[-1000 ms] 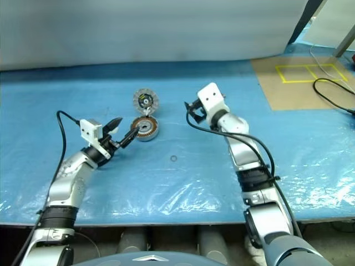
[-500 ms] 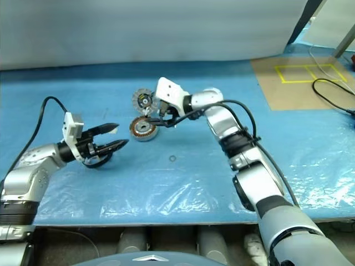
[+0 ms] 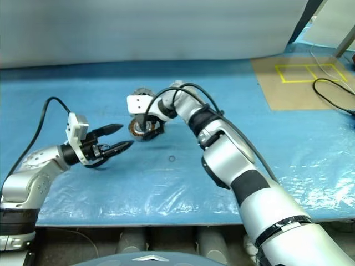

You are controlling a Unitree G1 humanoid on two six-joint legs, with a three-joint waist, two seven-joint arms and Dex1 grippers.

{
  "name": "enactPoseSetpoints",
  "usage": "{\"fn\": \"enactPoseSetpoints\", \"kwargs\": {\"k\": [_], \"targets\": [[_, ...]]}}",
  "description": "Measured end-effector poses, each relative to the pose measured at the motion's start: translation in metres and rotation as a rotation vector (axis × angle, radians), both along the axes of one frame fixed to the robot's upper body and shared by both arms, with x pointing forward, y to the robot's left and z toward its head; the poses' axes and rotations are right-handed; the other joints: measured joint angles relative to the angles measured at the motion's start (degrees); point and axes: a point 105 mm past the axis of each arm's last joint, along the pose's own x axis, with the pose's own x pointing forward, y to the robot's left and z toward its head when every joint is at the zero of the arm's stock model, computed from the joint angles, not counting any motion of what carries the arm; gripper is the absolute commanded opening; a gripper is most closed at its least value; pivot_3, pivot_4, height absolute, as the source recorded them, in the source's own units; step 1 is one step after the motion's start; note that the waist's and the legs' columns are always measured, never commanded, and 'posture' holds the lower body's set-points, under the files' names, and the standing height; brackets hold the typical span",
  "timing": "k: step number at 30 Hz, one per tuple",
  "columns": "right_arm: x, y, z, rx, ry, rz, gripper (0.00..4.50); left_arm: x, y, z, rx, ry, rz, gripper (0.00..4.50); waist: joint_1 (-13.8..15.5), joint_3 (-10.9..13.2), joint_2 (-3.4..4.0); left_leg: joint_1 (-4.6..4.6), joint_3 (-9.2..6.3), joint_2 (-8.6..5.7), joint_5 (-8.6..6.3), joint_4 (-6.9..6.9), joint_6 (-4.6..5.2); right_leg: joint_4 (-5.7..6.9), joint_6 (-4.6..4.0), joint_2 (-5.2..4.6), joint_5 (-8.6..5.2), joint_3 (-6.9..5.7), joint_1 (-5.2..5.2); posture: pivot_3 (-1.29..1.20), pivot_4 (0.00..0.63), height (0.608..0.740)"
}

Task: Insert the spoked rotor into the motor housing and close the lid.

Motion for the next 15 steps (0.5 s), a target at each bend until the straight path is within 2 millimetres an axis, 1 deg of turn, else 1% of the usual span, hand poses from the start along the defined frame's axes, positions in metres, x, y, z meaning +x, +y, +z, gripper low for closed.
{"fn": "enactPoseSetpoints", "kwargs": {"k": [3,7,13,15], "targets": [[0.004,-0.001,-0.007,-0.038,-0.019,-0.028,4.44,-0.007,0.001,-0.006,0.009,0.022,0.008,4.50,0.12,0.01,0.02,-0.06,-0.06,0.00,0.00,0.00,0.00,-0.01,-0.03,-0.01,-0.02,-0.06,0.00,0.00,0.150,0.740],[0.006,-0.003,-0.019,-0.084,-0.044,-0.049,4.44,-0.015,0.011,-0.017,0.017,0.056,0.058,4.50,0.12,0.03,0.06,-0.09,-0.11,0.00,0.00,0.02,0.00,-0.01,-0.03,-0.01,-0.02,-0.10,0.00,0.00,0.150,0.740],[0.008,-0.002,-0.025,-0.117,-0.083,-0.060,4.44,-0.022,0.012,-0.020,0.016,0.051,0.106,4.50,0.11,0.06,0.10,-0.07,-0.14,0.01,-0.01,0.03,-0.01,0.01,-0.03,-0.01,-0.02,-0.12,0.00,0.00,0.150,0.740],[0.007,0.002,-0.026,-0.105,-0.082,-0.067,4.44,-0.025,0.012,-0.023,0.012,0.056,0.117,4.50,0.08,0.07,0.12,-0.08,-0.14,0.02,-0.01,0.03,0.00,0.01,-0.03,-0.01,-0.02,-0.12,0.00,0.00,0.150,0.740]]}}
